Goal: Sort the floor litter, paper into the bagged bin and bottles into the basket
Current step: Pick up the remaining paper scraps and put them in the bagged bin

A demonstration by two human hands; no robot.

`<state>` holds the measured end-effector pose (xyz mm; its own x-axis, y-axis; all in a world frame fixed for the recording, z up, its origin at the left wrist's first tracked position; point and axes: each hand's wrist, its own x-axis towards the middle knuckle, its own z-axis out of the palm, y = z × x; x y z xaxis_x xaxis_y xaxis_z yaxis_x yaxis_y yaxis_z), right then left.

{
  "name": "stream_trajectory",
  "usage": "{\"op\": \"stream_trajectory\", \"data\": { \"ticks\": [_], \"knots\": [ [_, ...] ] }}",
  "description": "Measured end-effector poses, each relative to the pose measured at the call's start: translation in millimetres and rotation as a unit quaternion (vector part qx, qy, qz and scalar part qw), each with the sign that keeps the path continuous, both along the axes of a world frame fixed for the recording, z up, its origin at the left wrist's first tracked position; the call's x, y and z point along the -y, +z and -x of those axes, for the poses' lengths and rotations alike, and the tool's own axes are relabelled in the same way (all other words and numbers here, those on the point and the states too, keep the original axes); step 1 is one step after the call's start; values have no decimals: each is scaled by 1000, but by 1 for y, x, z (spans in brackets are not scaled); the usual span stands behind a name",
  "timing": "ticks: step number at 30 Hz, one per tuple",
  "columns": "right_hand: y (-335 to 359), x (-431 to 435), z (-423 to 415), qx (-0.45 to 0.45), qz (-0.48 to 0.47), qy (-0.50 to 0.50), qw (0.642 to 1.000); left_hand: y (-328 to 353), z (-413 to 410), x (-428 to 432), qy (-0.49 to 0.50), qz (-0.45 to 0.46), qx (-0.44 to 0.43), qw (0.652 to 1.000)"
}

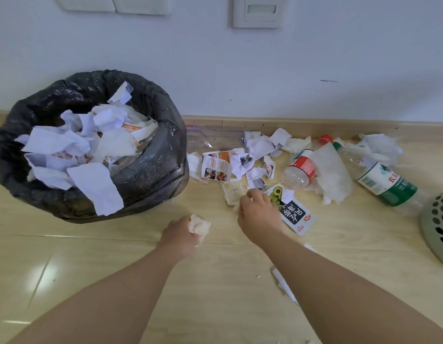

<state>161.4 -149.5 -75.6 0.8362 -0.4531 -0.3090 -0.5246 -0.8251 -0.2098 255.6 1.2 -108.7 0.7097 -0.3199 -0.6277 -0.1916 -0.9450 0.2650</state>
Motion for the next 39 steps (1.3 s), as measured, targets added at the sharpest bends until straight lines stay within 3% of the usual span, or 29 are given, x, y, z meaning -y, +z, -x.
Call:
{"op": "stream_trajectory", "data": {
  "ticks": [6, 14, 21, 25, 30, 34, 39],
  "knots": [
    [-24, -14, -16, -53, -44, 35, 997, -9, -5, -2, 4, -1, -3, 1000],
    [-34, -11, 5, -10, -11, 30, 999, -14, -7, 1, 39, -9, 6, 999],
    [-26, -6, 32, -44, -67, 53, 995, -3, -5, 8, 96, 58, 3, 994],
    [-14, 8, 52, -50, -68, 22, 996, 5, 3, 29, 88, 172, -9, 981],
    [-7, 30, 74, -72, -74, -51, 993, 5, 18, 60, -128, 183, 51, 973],
    [-5, 38, 94, -109, -75, -40, 990, 4, 44, 69, -387, 89, 86, 914],
    [-3, 45, 102, -132, -81, -36, 987, 12, 48, 70, -418, 26, 185, 889]
  ]
}}
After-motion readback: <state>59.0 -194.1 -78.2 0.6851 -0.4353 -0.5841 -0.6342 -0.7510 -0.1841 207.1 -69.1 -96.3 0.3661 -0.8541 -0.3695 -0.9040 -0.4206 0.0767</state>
